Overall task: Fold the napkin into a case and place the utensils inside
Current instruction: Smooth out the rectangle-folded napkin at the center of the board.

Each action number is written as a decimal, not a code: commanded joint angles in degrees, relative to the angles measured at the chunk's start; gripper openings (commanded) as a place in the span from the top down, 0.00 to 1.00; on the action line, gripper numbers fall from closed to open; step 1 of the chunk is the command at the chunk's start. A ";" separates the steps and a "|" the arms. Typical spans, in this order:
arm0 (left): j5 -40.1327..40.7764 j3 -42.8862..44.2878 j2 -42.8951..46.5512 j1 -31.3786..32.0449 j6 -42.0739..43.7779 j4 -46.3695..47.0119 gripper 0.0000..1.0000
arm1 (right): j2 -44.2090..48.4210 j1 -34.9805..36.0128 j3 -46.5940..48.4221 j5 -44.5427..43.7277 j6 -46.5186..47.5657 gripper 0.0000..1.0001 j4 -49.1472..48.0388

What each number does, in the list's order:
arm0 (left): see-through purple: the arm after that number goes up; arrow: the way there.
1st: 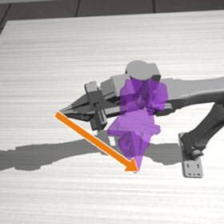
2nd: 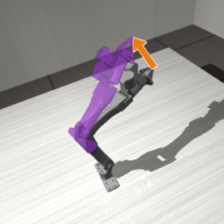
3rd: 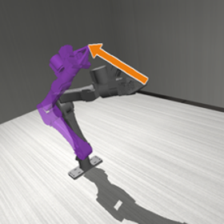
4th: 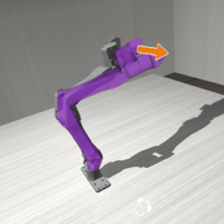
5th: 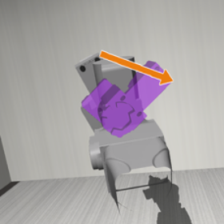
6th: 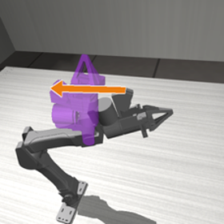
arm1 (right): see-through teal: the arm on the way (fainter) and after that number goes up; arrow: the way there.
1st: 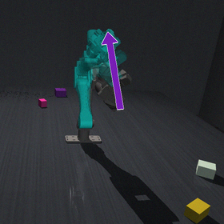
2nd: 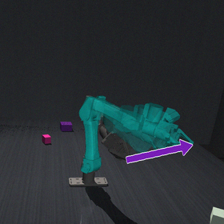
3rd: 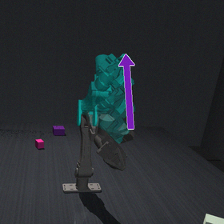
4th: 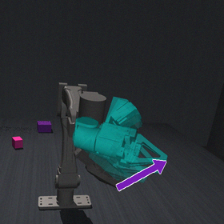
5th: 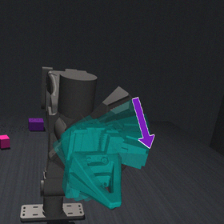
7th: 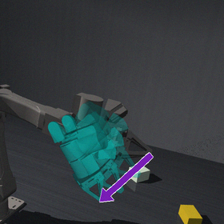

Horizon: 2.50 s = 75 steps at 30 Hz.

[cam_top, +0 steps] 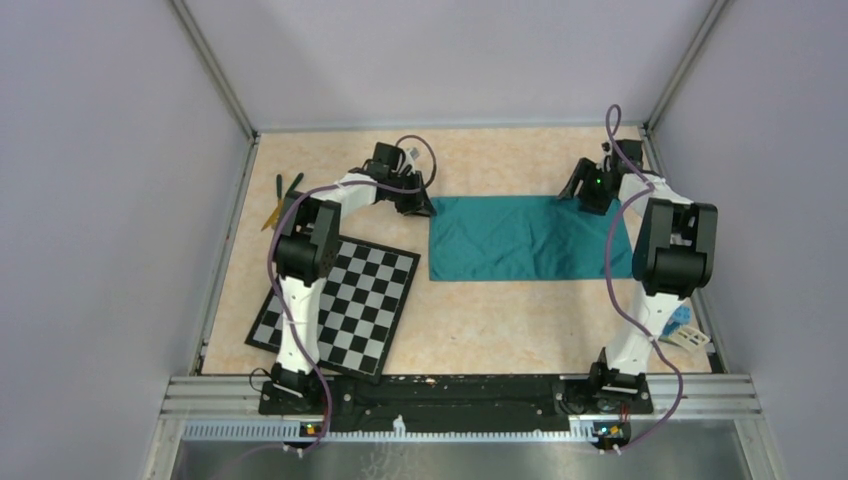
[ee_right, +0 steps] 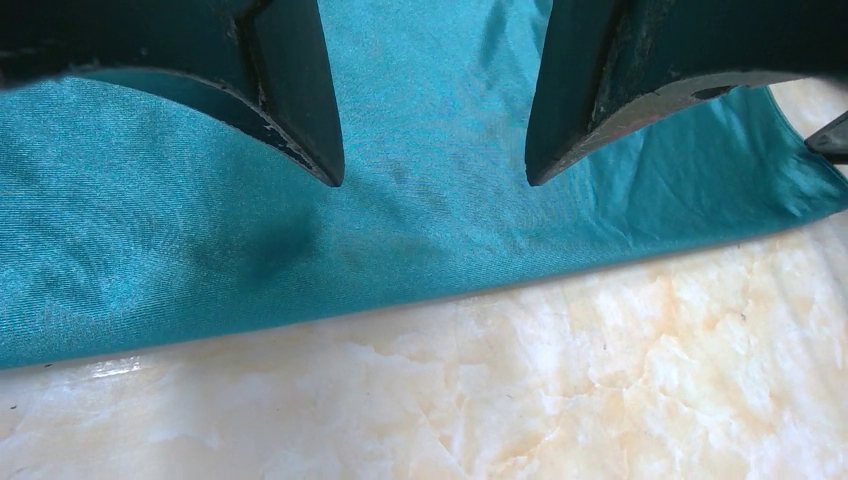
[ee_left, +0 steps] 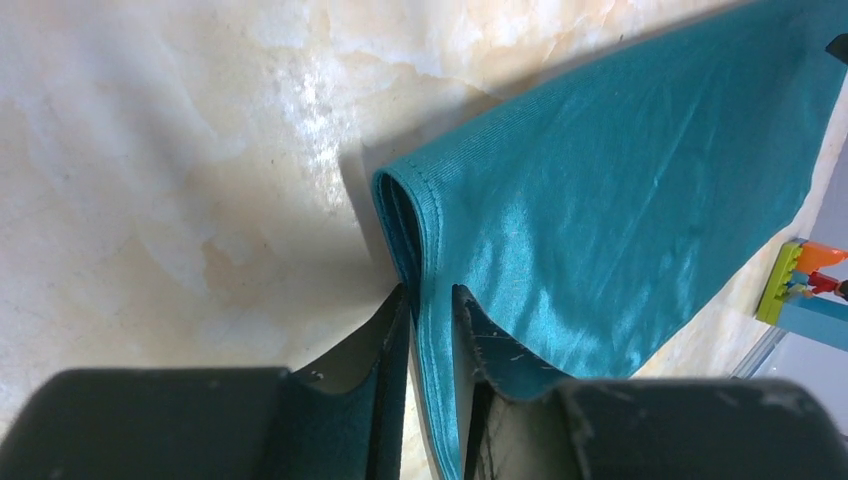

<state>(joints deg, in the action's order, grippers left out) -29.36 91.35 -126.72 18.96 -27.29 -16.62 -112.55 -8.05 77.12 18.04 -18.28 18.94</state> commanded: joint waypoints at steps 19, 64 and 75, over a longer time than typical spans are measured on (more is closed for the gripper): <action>-0.04 7.15 -0.31 -0.06 -0.97 2.06 1.00 | 4.64 0.06 -0.49 -0.40 -0.64 0.34 -0.80; -3.11 11.48 -5.07 2.91 -10.29 7.38 0.68 | -6.40 -5.73 14.36 -6.18 -0.62 0.34 5.97; 6.53 12.11 -11.22 0.07 -8.04 1.20 0.64 | -13.73 -6.54 17.19 -0.43 4.76 0.33 3.80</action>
<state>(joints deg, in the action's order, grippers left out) -27.44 103.39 -135.61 21.21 -36.58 -12.58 -122.45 -14.20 91.31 14.17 -16.97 24.01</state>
